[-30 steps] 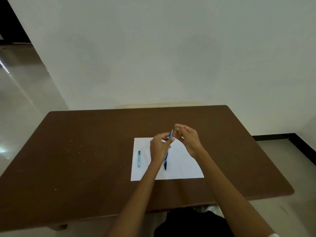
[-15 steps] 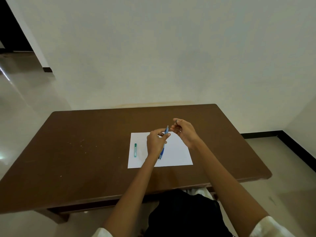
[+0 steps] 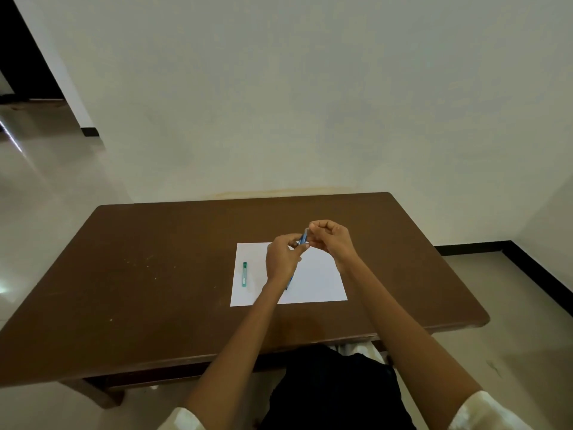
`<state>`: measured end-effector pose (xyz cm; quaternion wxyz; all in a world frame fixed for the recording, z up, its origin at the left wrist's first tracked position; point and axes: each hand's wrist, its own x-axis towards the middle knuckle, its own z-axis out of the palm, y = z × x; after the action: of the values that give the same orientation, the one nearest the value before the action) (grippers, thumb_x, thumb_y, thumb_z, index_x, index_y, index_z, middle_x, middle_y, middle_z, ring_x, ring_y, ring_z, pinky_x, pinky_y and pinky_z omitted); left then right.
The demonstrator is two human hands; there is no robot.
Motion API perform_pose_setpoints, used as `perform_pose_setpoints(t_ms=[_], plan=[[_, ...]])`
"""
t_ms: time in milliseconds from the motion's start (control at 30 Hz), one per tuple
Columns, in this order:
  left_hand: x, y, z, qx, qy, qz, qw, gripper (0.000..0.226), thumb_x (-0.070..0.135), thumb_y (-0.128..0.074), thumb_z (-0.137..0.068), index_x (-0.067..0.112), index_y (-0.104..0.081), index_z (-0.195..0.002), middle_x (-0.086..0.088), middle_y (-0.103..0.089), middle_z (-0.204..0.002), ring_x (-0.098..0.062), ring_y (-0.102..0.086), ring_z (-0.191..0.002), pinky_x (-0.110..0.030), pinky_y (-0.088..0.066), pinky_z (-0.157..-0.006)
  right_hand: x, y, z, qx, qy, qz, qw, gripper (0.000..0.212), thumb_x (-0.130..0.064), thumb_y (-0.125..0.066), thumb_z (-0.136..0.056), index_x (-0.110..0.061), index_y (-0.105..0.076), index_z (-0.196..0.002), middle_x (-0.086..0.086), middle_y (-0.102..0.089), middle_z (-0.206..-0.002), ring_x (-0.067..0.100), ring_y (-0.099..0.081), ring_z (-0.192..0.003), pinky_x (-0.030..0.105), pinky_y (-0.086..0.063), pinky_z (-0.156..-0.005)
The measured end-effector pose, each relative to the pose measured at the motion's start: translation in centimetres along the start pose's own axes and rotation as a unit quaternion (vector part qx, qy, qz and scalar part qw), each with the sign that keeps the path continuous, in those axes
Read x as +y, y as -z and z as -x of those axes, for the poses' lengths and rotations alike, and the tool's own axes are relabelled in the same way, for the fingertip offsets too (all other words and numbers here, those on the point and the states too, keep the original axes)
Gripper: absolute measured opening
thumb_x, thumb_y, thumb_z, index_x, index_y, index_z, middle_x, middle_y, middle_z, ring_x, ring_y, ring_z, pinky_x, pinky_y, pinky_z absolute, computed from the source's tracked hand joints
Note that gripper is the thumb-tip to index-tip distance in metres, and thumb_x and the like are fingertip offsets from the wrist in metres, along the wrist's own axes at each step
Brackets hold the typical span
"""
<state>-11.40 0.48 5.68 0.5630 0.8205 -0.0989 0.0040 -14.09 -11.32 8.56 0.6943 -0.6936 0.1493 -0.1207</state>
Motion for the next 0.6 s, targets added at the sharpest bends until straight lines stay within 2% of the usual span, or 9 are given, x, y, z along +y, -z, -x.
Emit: perform_pose_setpoints(t_ms=[133,367,500,600], plan=[[-0.2,-0.2,-0.2,-0.002,-0.001,-0.002,1.000,0.028,0.029,-0.068,-0.082,0.013,-0.068,-0.106,-0.008,-0.068,-0.109,-0.024,-0.066,-0.083,-0.019,-0.048,-0.068,-0.3,0.5,-0.3,-0.018,0.017,0.047,0.999,0.011,-0.014,-0.059,-0.090,-0.007,-0.066,-0.094,0.010,-0.069,-0.087,0.016,-0.066,-0.073,0.020,-0.055,-0.066],[-0.2,-0.8,-0.4,0.002,-0.002,-0.014,1.000,0.026,0.028,-0.066,-0.083,0.013,-0.068,-0.105,-0.007,-0.068,-0.107,-0.024,-0.066,-0.080,-0.011,-0.041,-0.060,-1.0,0.6,-1.2,-0.045,0.025,0.130,0.990,0.016,-0.016,-0.059,-0.090,-0.003,-0.065,-0.096,0.013,-0.068,-0.086,0.017,-0.069,-0.071,0.024,-0.058,-0.071],[-0.4,-1.0,-0.6,0.003,0.006,-0.008,1.000,0.025,0.027,-0.066,-0.084,0.013,-0.068,-0.104,-0.008,-0.069,-0.104,-0.016,-0.064,-0.070,-0.010,-0.039,-0.056,-1.0,0.7,-1.6,-0.060,0.003,0.162,0.985,0.016,-0.019,-0.062,-0.088,-0.004,-0.064,-0.093,0.013,-0.069,-0.087,0.021,-0.068,-0.073,0.027,-0.058,-0.072],[-0.3,-1.2,-0.7,0.001,0.016,0.017,1.000,0.024,0.025,-0.066,-0.083,0.014,-0.068,-0.104,-0.008,-0.069,-0.104,-0.012,-0.062,-0.064,-0.013,-0.044,-0.057,-0.7,0.6,-1.7,-0.066,-0.004,0.147,0.987,0.018,-0.021,-0.063,-0.087,-0.004,-0.063,-0.091,0.010,-0.068,-0.083,0.017,-0.067,-0.070,0.022,-0.057,-0.066]])
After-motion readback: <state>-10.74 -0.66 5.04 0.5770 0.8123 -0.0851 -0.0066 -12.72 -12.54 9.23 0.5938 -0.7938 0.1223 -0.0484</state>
